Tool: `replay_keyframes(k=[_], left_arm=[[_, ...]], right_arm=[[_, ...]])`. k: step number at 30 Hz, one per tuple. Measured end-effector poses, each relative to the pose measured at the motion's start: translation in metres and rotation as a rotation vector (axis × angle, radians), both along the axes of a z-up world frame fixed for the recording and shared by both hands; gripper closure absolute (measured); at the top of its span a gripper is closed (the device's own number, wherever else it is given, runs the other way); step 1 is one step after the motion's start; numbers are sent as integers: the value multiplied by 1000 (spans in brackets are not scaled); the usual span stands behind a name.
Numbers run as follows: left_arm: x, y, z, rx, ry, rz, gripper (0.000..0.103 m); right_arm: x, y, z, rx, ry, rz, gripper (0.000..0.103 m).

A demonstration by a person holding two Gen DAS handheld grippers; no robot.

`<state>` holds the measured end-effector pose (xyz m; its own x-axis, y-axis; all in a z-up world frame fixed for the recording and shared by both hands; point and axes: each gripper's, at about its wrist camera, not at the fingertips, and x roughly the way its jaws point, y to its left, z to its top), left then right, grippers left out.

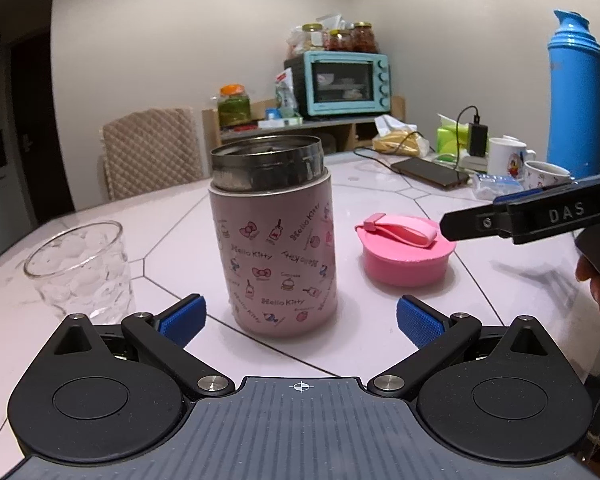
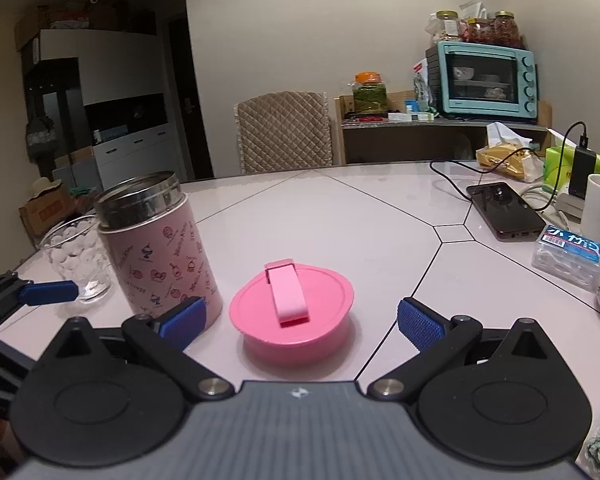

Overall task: Unscrew bottle cap and pour
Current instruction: 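Withdraw the right gripper from the lid while the left gripper releases the jar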

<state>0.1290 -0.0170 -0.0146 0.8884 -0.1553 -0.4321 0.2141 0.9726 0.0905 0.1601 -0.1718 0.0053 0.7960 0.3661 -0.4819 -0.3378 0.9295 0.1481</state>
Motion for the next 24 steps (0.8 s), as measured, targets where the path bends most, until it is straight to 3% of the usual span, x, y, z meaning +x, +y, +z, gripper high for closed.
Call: replay_keyframes(k=[8,24], left_arm=[[-12,1,3,-10,-5,23,0],[-31,-4,3,-34,-2,52,0]], right_arm=[[-24,7,8,-102,-87,39,0],[-49,-6,8,-52,-82,4,0]])
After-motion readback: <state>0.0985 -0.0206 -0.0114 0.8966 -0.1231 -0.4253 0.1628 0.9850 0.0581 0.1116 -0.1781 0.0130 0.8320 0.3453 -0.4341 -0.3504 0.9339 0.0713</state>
